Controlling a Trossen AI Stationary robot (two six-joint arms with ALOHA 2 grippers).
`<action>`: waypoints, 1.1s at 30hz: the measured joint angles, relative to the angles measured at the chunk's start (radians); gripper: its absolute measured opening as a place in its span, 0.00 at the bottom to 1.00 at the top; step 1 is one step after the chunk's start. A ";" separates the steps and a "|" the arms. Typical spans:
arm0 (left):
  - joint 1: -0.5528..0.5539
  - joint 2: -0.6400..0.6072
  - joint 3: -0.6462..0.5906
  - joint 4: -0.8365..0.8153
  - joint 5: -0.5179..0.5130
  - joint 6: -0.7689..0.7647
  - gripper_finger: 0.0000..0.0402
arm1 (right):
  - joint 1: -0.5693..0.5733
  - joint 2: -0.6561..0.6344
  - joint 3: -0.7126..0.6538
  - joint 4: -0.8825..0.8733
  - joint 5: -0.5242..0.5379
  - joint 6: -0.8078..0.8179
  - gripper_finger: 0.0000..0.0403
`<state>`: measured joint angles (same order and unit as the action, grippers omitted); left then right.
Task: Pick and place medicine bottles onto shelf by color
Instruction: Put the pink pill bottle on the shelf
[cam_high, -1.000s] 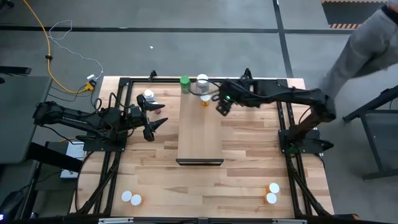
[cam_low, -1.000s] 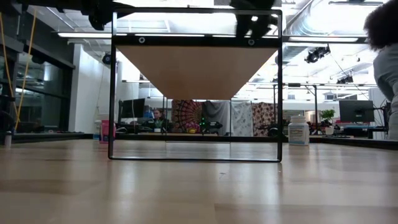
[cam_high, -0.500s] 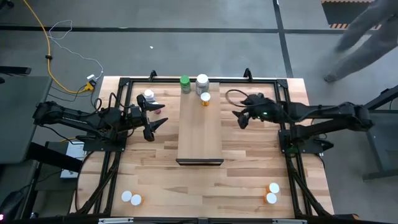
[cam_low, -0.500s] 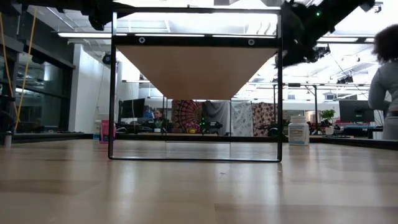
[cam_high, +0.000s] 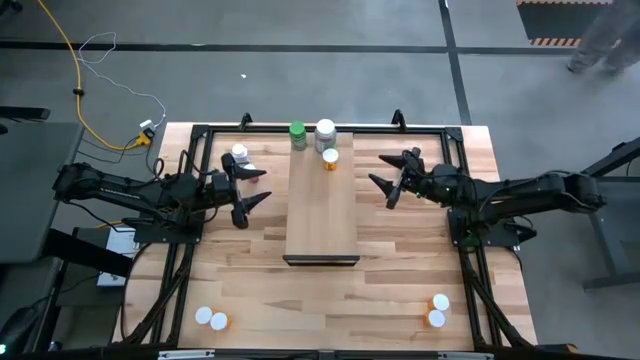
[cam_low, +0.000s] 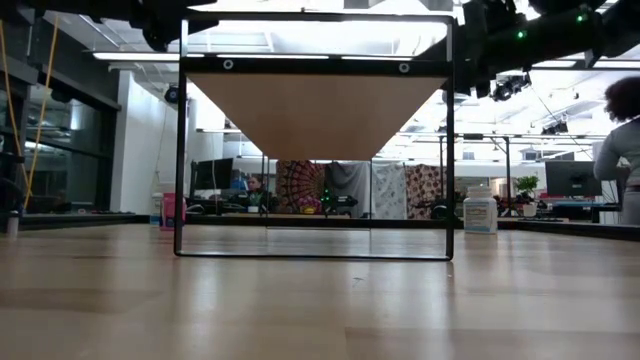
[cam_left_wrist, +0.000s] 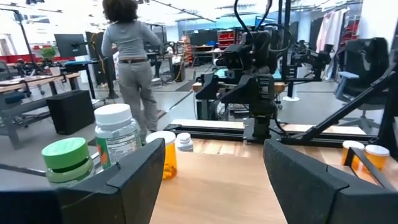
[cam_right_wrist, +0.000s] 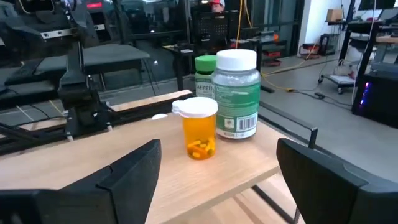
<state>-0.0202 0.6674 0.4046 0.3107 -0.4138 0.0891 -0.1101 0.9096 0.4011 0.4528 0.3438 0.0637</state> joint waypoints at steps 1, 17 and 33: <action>0.000 0.000 0.000 0.000 0.010 0.000 0.65 | 0.000 0.000 0.000 0.000 -0.020 -0.001 0.77; 0.000 0.000 0.000 0.000 0.034 0.001 0.65 | 0.000 0.000 0.001 0.008 -0.350 -0.038 0.77; 0.049 0.000 0.012 -0.320 -0.530 -0.298 0.65 | 0.000 0.001 0.002 0.017 -0.296 -0.024 0.77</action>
<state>0.0287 0.6674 0.4165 -0.0092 -0.9435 -0.2090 -0.1101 0.9104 0.4026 0.4698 0.0476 0.0396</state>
